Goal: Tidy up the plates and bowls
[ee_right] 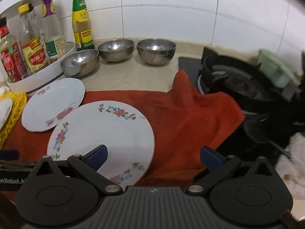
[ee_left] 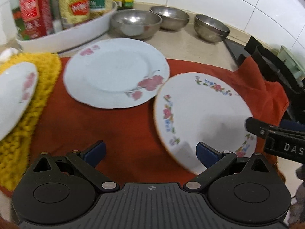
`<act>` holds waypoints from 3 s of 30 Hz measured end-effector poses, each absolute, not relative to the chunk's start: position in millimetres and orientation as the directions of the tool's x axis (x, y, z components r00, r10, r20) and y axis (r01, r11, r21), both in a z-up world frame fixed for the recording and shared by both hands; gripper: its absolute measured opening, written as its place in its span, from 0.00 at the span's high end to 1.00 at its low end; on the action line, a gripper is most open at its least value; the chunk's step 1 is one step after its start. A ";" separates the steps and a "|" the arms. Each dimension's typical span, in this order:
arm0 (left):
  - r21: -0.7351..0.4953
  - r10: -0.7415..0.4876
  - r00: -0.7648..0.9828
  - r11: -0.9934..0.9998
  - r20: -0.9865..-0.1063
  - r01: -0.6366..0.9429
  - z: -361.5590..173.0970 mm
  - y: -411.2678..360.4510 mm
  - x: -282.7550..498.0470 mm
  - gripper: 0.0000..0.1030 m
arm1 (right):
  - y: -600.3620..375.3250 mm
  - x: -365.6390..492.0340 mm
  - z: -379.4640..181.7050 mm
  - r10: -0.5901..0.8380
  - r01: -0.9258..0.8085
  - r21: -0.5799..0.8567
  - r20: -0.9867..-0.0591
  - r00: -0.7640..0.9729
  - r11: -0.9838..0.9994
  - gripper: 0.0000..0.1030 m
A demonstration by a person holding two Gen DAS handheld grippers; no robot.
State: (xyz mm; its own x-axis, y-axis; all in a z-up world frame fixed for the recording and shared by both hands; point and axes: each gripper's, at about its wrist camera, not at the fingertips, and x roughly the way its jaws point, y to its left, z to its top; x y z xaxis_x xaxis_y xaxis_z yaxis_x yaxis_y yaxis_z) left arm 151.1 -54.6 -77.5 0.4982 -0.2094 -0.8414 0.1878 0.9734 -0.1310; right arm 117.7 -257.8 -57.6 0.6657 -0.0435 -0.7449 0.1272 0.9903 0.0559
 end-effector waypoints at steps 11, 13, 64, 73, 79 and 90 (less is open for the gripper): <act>-0.128 -0.248 0.469 0.953 -0.847 0.273 -84.5 -74.9 170.8 0.05 | -272.3 151.9 -78.1 0.156 -0.044 0.160 -0.804 0.574 0.986 0.34; -0.151 -0.275 0.459 0.946 -0.845 0.288 -83.4 -78.3 172.8 0.06 | -274.7 152.6 -76.0 0.186 -0.071 0.176 -0.807 0.561 0.982 0.38; -0.321 -0.218 0.545 0.942 -0.810 -0.101 -74.5 25.7 225.6 0.12 | -197.8 311.5 -86.7 0.508 -0.452 0.314 -0.758 0.410 0.835 0.63; -0.300 -0.192 0.576 0.949 -0.794 -0.096 -79.8 21.2 251.0 0.07 | -193.7 338.3 -91.5 0.569 -0.501 0.363 -0.742 0.354 0.786 0.62; -0.192 -0.125 0.574 0.980 -0.809 -0.056 -81.7 6.9 253.6 0.06 | -189.7 337.2 -92.0 0.593 -0.523 0.378 -0.730 0.340 0.764 0.59; -0.174 -0.125 0.576 0.984 -0.808 -0.029 -83.9 12.0 243.5 0.07 | -205.2 318.5 -84.6 0.594 -0.501 0.393 -0.729 0.340 0.771 0.60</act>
State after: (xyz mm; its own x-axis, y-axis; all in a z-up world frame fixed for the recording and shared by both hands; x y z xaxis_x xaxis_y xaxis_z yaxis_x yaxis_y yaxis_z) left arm 243.5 12.0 -83.9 0.5764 -0.1252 -0.8075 -0.0294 0.9844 -0.1736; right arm 318.5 -205.2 -84.6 0.3401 0.5935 -0.7294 -0.5014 0.7707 0.3933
